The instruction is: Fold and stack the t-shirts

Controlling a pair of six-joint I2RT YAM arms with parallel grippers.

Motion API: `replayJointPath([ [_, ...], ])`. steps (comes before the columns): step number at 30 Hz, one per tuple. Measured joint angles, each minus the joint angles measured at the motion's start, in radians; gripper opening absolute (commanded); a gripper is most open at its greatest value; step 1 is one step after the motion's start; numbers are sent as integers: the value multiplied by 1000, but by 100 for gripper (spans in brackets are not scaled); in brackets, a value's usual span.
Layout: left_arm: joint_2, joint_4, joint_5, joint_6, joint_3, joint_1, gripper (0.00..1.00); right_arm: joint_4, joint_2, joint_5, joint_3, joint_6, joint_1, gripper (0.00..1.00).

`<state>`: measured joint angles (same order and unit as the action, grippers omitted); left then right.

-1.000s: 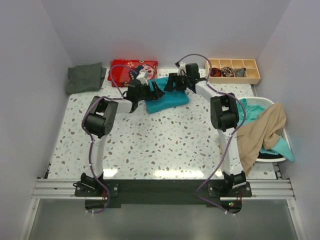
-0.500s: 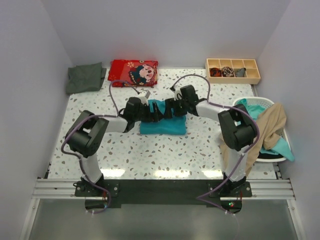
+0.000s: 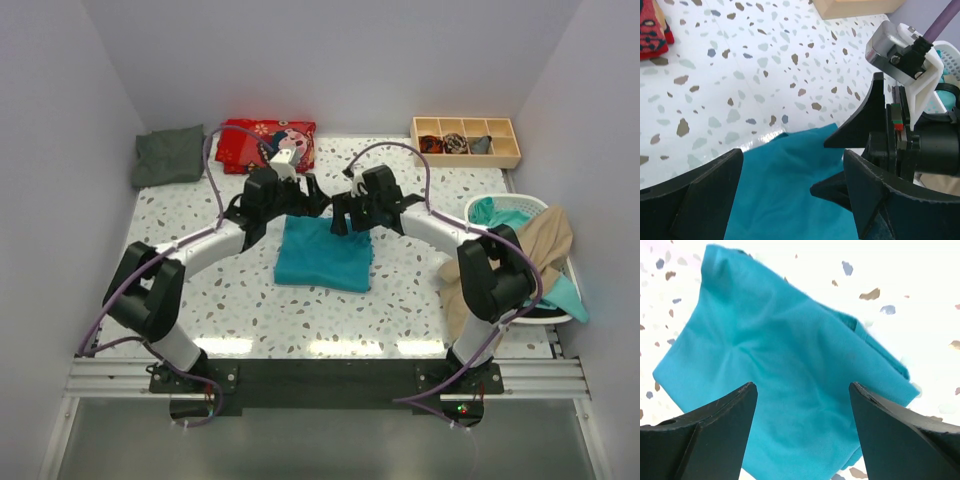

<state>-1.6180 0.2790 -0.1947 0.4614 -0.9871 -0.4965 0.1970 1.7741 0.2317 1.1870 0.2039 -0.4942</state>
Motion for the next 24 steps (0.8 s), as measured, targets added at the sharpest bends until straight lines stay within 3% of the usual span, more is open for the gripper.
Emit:
replayJointPath([
  [7,-113,3,-4,-17,-48,5,86,55,14,-68,43,-7,0,79],
  [15,-135,-2,-9,-35,14,6,86,86,21,-140,35,-14,12,80],
  [24,-237,69,-37,-37,20,78,86,65,128,-144,25,-15,116,79],
])
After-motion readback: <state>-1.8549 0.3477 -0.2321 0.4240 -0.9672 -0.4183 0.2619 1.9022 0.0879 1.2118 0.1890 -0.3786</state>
